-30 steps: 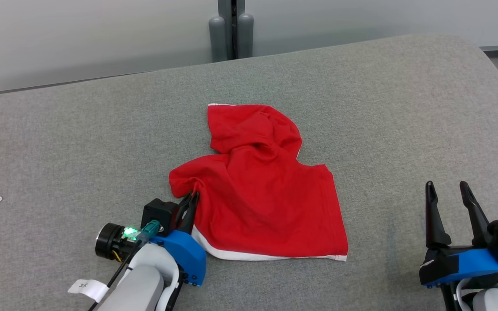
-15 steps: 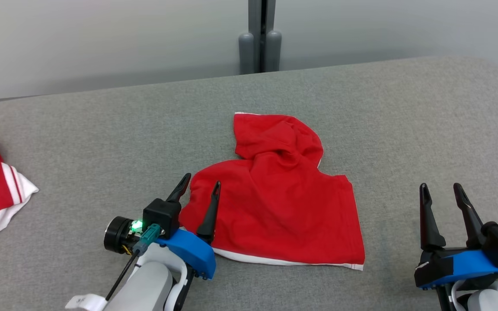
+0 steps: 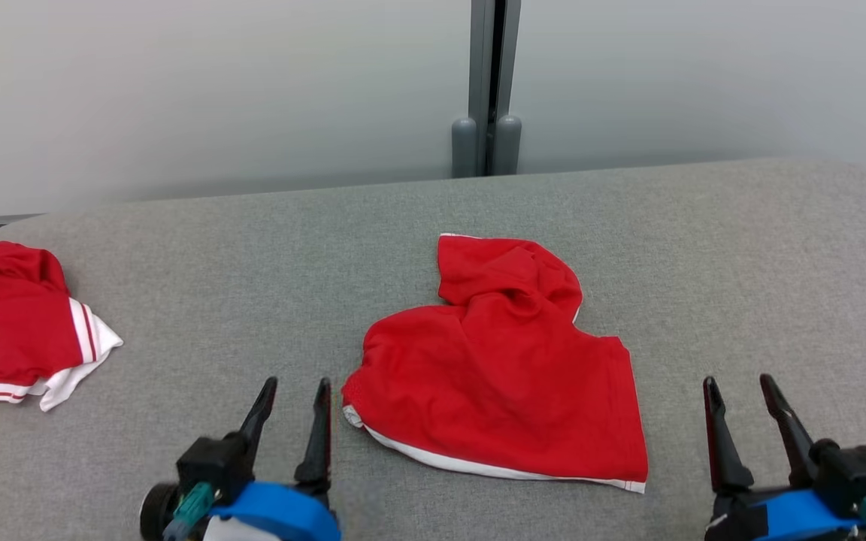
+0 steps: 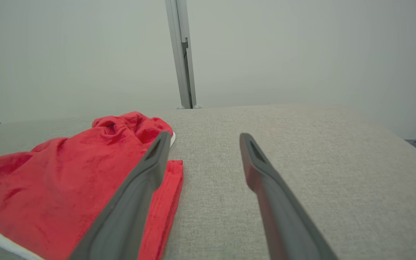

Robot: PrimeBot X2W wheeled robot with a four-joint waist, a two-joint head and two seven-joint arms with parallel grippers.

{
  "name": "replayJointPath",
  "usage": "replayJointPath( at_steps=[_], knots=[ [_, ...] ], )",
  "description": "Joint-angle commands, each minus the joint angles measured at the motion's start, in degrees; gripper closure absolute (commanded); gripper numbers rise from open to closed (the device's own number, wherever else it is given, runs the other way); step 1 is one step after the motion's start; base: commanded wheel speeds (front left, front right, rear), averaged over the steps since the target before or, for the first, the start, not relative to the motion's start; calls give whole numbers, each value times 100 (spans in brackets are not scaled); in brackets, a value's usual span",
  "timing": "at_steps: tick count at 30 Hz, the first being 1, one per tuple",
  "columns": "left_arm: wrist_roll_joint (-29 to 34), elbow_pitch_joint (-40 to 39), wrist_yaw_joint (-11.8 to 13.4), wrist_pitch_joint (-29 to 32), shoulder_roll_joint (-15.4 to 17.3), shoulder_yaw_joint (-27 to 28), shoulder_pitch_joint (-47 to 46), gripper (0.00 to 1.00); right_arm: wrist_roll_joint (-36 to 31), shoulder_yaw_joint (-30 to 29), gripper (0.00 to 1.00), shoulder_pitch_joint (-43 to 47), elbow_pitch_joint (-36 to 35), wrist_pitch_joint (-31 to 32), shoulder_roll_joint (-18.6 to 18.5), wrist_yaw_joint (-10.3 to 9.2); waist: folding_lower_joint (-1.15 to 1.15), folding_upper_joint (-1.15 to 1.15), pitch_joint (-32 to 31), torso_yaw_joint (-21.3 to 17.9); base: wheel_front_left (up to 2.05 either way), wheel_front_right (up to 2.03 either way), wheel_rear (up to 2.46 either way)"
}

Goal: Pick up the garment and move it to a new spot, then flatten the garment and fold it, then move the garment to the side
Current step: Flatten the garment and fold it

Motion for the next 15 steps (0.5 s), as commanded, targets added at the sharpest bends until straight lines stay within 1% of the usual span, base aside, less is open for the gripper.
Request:
replayJointPath(
  at_steps=[1, 5, 7, 15],
  knots=[
    [-2, -82, 45, -25, 3, 124, 172, 0, 54, 9, 0, 162, -49, -28, -4, 0, 1, 0, -45, 9, 0, 0, 0],
    [24, -234, 78, -25, -68, 399, 568, 0, 74, 27, 0, 365, -131, -29, -4, 0, 1, 0, -117, 30, 0, 0, 0],
    [52, -306, 36, -26, -153, 553, 773, 0, 69, 103, 0, 435, -140, -30, -3, 0, 1, 0, -161, 35, 0, 0, 0],
    [229, -314, -68, -26, -254, 709, 951, 0, 34, 193, 0, 437, -95, -30, -4, 0, 1, 0, -235, 56, 0, 0, 0]
  ],
)
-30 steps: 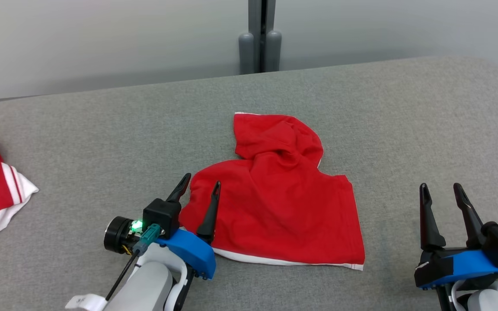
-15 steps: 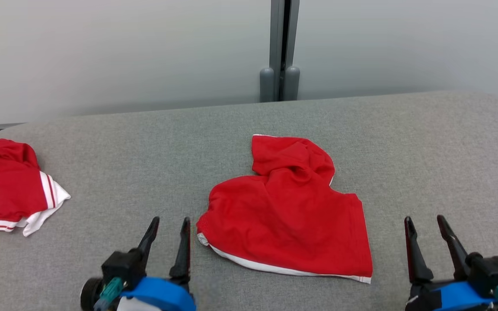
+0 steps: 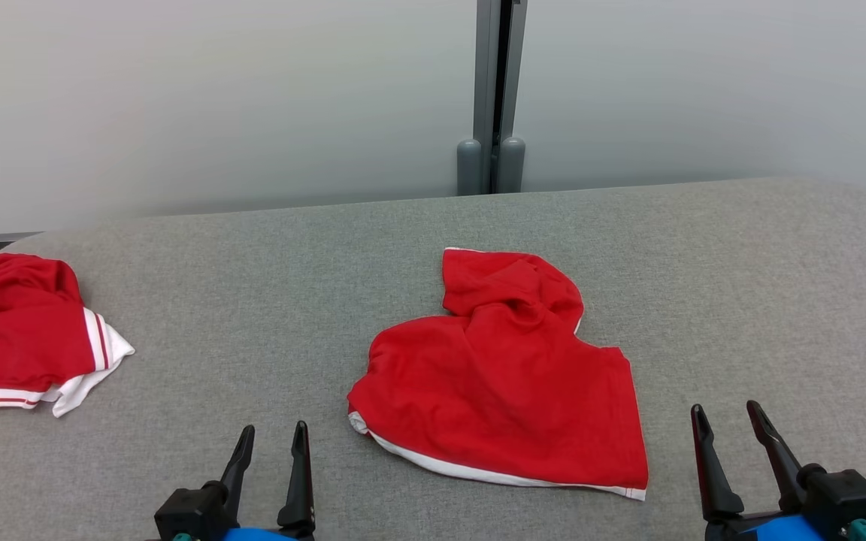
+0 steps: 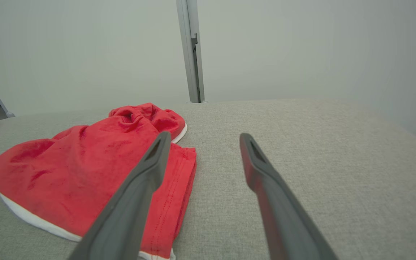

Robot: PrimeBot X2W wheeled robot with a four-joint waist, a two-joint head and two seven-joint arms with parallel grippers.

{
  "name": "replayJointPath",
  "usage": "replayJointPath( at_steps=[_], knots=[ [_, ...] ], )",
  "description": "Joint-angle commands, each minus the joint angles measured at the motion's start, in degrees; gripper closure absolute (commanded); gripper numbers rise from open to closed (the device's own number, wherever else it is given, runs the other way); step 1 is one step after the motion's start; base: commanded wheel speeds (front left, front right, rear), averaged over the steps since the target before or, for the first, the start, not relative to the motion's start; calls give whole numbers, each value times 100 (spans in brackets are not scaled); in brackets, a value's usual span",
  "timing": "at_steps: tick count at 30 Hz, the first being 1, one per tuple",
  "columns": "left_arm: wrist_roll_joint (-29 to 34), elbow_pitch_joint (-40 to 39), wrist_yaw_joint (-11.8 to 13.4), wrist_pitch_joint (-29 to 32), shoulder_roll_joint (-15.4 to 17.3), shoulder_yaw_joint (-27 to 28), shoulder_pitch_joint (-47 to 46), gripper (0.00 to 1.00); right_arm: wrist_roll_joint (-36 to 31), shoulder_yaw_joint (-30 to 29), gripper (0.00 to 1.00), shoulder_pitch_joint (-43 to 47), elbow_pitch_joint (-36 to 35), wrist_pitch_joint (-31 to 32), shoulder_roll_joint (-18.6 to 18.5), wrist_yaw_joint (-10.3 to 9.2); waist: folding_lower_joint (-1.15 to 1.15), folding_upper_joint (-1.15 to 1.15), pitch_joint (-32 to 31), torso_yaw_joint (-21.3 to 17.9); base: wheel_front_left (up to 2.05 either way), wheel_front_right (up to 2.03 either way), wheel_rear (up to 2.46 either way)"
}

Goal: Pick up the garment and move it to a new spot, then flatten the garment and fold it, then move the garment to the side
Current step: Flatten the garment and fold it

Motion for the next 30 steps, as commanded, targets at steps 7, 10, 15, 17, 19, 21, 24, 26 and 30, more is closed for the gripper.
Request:
replayJointPath(
  at_steps=[7, 10, 15, 17, 19, 21, 24, 26, 30],
  knots=[
    [144, 42, -97, -26, -70, 84, 73, 0, -63, -2, 0, 8, 26, -29, -5, 0, 0, 0, -5, 10, 0, 0, 0],
    [186, 62, -120, -27, -90, 102, 45, 0, -126, 22, 0, -11, 45, -29, -4, 0, 0, 0, 19, 13, 0, 0, 0],
    [256, 94, -165, -27, -116, 114, -58, 0, -447, 266, 0, 147, 384, -14, -5, 0, 0, 0, 110, 45, 0, 0, 0],
    [275, 104, -176, -27, -122, 126, -94, 0, -735, 379, 0, 172, 558, 44, -5, 0, 0, 0, 160, 65, 0, 0, 0],
    [297, 132, -195, -27, -129, 139, -112, 0, -1013, 480, 0, 189, 751, 117, -4, 0, 0, 0, 209, 83, 0, 0, 0],
    [320, 150, -207, -27, -136, 142, -151, 0, -1247, 484, 0, 131, 934, 140, -9, 0, 0, 0, 258, 106, 0, 0, 0],
    [338, 172, -211, -27, -143, 163, -191, 0, -1477, 428, 0, -37, 1204, 149, -8, 0, 0, 0, 324, 137, 0, 0, 0],
    [366, 191, -219, -27, -152, 171, -200, 0, -1580, 399, 0, -153, 1393, 136, -7, 0, 0, 0, 366, 165, 0, 0, 0],
    [389, 219, -243, -27, -162, 203, -268, 0, -1645, 387, 0, -379, 1766, 89, -7, 0, 0, 0, 438, 228, 0, 0, 0]
  ],
)
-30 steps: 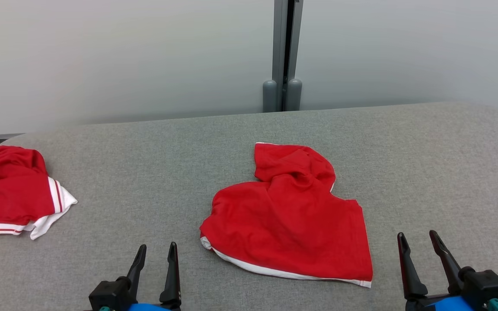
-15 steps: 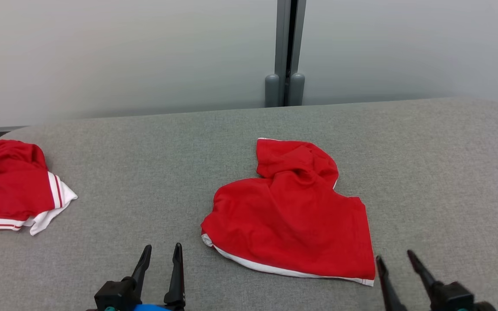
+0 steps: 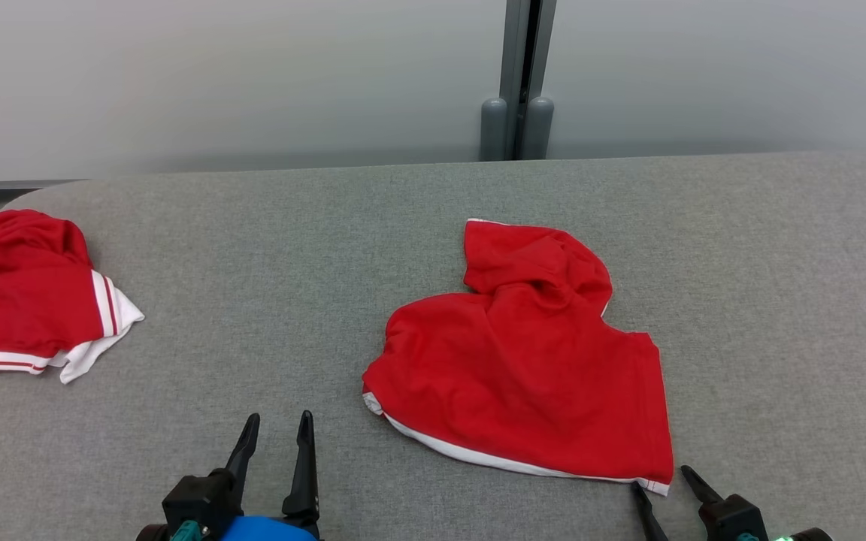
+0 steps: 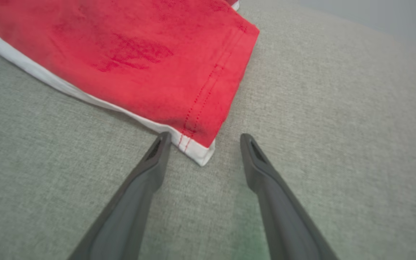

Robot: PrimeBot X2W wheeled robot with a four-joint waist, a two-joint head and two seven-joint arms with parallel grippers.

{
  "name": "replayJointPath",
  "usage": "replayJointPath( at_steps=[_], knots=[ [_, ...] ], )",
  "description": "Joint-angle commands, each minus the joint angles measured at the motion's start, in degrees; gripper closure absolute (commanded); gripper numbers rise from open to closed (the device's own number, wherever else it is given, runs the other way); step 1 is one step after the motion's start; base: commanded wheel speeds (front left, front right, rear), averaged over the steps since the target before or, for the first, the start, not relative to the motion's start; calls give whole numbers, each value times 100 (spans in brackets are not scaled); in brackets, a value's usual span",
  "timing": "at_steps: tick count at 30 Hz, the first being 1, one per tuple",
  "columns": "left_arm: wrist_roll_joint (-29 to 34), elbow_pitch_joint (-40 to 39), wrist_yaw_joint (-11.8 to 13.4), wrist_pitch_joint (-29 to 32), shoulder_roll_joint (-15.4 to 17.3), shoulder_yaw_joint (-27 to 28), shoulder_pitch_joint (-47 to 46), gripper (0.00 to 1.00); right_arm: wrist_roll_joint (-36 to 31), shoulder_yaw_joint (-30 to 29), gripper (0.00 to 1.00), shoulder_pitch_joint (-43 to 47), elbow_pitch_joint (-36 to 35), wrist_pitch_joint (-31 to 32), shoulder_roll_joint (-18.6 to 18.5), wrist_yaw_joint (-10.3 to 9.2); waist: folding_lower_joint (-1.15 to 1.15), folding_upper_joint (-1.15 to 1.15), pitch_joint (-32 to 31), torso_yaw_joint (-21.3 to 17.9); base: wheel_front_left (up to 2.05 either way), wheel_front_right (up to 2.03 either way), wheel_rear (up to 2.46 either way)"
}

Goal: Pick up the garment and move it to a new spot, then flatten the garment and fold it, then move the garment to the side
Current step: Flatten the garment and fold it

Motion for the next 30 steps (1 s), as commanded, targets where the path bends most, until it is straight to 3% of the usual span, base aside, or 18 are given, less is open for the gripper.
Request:
replayJointPath(
  at_steps=[1, 2, 4, 8, 10, 21, 30],
  knots=[
    [37, 7, -30, -27, 8, 22, -112, 0, -3, 2, 0, -98, 94, -35, -9, 0, 0, 0, 30, 29, 0, 0, 0],
    [44, 13, -24, -27, 3, 30, -124, 0, 7, 16, 9, -146, 174, -43, -10, 0, 0, 0, 45, 46, 0, 0, 0],
    [44, 24, -25, -27, -1, 51, -126, 0, 71, 30, 51, -226, 300, -52, -10, 0, 0, 0, 66, 68, 0, 0, 0],
    [47, 105, -62, -27, -5, 72, -123, 0, 268, 63, 77, -332, 391, -100, -11, 0, 0, 0, 93, 71, 0, 0, 0],
    [73, 206, -104, -24, 17, 8, -170, 0, 404, 38, 100, -372, 327, -120, -11, 0, 0, 0, 102, 58, 0, 0, 0],
    [197, 1212, -592, 437, 23, -786, -972, 0, 947, -200, 100, -466, -29, -146, -9, 0, 0, 0, 171, -71, 0, 0, 0],
    [-393, 1899, -689, 582, -7, -1458, -1611, 0, 942, -270, 100, -734, 107, -148, -10, 0, 0, 0, 270, -181, 0, 0, 0]
  ],
)
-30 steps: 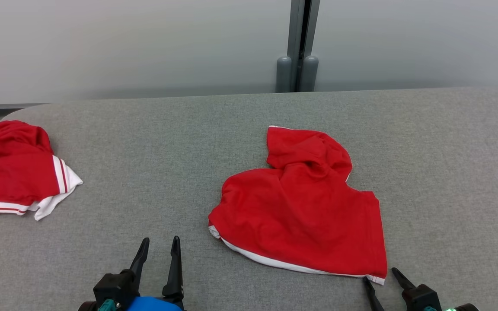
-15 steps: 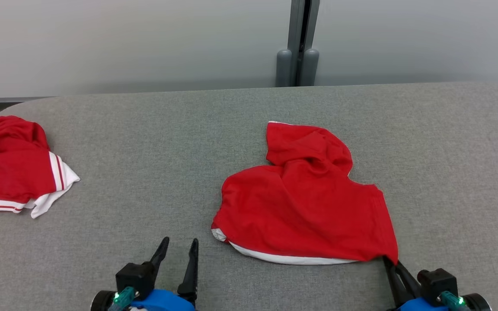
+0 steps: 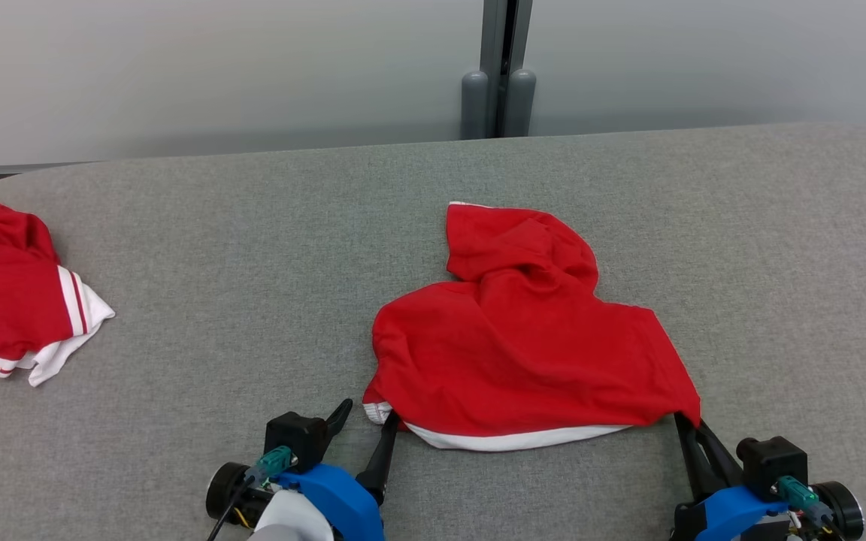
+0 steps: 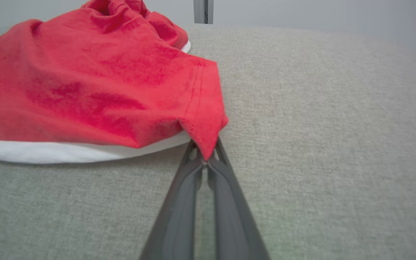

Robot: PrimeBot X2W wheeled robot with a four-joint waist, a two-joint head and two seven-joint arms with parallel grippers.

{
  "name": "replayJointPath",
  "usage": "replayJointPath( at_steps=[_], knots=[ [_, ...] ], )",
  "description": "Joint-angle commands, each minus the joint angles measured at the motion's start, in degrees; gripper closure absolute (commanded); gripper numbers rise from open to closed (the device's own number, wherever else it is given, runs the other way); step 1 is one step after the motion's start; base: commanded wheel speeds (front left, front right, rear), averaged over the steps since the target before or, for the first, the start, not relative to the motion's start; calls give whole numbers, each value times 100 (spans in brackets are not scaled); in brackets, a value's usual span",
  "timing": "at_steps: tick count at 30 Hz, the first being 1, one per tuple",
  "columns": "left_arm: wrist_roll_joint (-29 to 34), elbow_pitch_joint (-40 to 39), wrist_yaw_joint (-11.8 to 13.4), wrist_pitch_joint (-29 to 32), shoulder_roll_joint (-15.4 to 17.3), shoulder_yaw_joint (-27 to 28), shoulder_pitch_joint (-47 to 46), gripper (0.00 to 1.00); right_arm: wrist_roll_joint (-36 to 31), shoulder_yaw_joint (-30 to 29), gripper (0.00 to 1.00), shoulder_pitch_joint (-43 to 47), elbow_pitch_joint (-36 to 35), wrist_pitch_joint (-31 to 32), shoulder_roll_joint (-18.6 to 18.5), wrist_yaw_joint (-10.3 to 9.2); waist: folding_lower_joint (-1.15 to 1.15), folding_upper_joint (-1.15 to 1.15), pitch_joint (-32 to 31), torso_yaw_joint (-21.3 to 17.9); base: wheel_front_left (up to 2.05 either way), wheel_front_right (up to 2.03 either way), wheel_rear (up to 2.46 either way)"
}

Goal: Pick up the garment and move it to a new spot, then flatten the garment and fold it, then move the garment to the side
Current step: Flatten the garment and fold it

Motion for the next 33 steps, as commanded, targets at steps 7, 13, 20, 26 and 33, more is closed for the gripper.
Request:
replayJointPath(
  at_steps=[7, 13, 20, 26, 33],
  knots=[
    [-1103, 34, -36, 48, -9, -525, -275, 22, 30, -48, 100, -159, 45, -28, -11, 0, 0, 0, 45, -60, 0, 0, 0],
    [-1710, -188, -23, -183, 185, -787, -298, 84, 77, -105, 100, -179, -12, -29, -11, 0, 0, 0, 44, -86, 0, 0, 0],
    [-2217, -702, -23, -434, 624, -1070, -289, 100, 128, -288, 100, -192, -185, -28, -11, 0, 0, 0, -26, -61, 0, 0, 0],
    [-2115, -1405, -23, -564, 1047, -1071, -481, 100, 326, -305, 100, -270, -842, -26, -58, 0, 0, 0, -239, -68, 0, 0, 0],
    [-1777, -2988, 136, -467, 1784, -784, -834, 100, 622, -224, 100, -345, -2530, 477, -420, 0, 0, 0, -600, -135, 0, 0, 0]
  ],
)
